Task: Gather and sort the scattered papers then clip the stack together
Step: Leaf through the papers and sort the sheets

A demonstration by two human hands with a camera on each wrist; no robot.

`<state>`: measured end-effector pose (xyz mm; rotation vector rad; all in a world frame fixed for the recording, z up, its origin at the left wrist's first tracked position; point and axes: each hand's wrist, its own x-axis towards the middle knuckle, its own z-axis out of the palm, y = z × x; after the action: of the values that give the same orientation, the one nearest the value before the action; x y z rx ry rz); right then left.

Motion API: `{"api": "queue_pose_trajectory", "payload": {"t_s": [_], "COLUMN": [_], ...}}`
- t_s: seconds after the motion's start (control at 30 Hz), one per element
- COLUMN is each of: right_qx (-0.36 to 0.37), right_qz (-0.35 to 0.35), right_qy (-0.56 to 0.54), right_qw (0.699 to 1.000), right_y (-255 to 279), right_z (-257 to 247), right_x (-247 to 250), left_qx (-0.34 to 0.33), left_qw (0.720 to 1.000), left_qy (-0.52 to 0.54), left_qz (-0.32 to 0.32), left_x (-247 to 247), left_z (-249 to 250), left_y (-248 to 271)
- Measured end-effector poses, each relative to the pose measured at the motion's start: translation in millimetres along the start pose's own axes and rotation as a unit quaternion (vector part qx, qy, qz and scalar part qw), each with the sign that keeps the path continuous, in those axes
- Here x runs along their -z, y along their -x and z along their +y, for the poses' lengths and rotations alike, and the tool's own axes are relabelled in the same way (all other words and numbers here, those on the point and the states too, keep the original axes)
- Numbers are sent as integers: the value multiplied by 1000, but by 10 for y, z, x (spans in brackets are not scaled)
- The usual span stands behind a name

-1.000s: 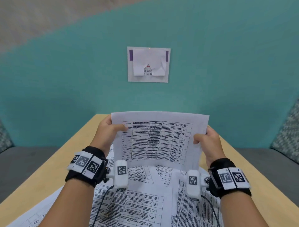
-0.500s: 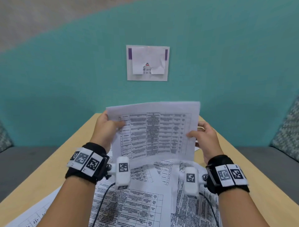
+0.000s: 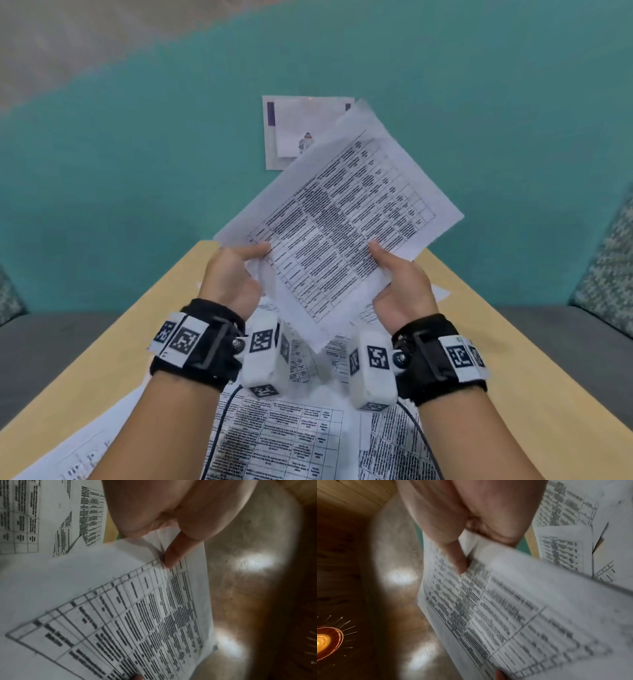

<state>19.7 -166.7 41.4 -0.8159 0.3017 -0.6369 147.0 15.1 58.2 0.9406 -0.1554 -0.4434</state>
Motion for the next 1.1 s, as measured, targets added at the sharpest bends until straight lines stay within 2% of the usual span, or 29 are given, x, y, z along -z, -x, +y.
{"api": "queue_pose_trajectory", "payload": {"t_s": [0.1, 0.2, 0.3, 0.37, 0.57, 0.63, 0.83, 1.0, 1.1], "right_qx": [73, 137, 160, 163, 230, 223, 130, 165, 151], "right_qz": [60, 66, 33, 31, 25, 24, 24, 24, 17], "right_qy": [68, 138, 248, 301, 321, 314, 338, 323, 323], "right_qw": [993, 979, 955, 939, 918, 922, 932, 932, 934], "right_y": [-2, 15, 66, 63, 44, 37, -27, -27, -45], "right_z": [-94, -244, -285, -263, -208, -193, -62, -122, -100], "right_x": [39, 150, 168, 157, 33, 25, 147, 99, 141], "left_qx": [-97, -175, -141, -121, -233, -228, -159, -174, -160], "left_qw": [991, 966, 944, 941, 928, 932, 940, 943, 944], "left_qy": [-89, -186, -287, -300, -289, -282, -303, -282, -289], "left_qz": [-14, -29, -82, -102, -26, -21, -8, -12, -16], "left_x": [16, 98, 88, 36, -132, -127, -46, -104, -66], "left_z": [58, 149, 106, 0, -210, -235, -352, -298, -303], "left_y": [16, 17, 44, 49, 45, 23, -59, -55, -74]}}
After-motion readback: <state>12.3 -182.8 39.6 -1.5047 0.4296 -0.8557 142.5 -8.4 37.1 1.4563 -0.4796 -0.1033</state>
